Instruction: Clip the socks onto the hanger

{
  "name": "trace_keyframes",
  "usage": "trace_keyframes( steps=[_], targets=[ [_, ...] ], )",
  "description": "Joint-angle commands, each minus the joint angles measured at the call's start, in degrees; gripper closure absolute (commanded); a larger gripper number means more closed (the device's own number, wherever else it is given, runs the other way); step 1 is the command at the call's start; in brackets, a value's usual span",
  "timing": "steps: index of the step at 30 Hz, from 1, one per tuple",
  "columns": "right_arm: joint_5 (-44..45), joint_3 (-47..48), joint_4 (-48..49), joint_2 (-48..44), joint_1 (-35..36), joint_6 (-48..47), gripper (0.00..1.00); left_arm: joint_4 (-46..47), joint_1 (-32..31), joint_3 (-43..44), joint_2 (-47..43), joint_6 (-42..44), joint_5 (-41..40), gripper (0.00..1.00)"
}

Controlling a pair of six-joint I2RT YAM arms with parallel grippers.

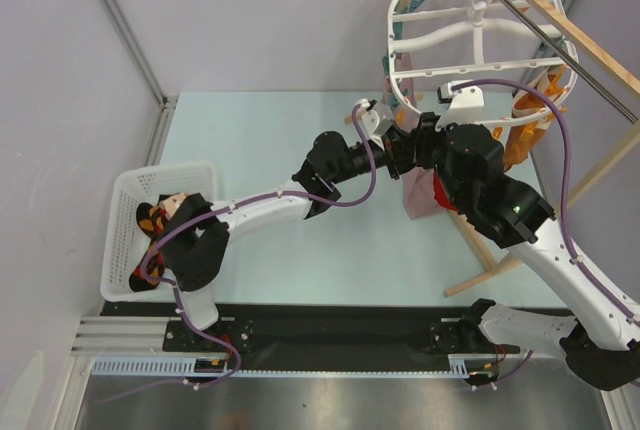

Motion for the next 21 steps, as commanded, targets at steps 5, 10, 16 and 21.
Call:
trace_keyframes(
  steps=[5, 10, 16, 21],
  targets=[
    [-0.9, -0.1, 3.4, 0.9, -0.8, -0.5, 0.76, 3.9, -1.6, -0.3, -4.2, 1.3, 3.7, 0.76],
    [-0.5, 0.5, 2.1, 1.7, -1.6, 0.0, 1.00, 4.8, -1.2, -3.6, -7.1, 3.8, 1.7, 0.46],
    [-0.6, 1.0, 0.8, 1.7, -2.5, 0.7, 1.00, 8.9, 3.9, -11.6, -15.1, 1.6, 3.7, 0.47],
    [-1.3, 0.5, 0.1, 1.3, -3.7, 2.3, 1.00, 9.7, 12.4, -19.1, -23.5, -5.0, 3.0, 0.53]
  ],
)
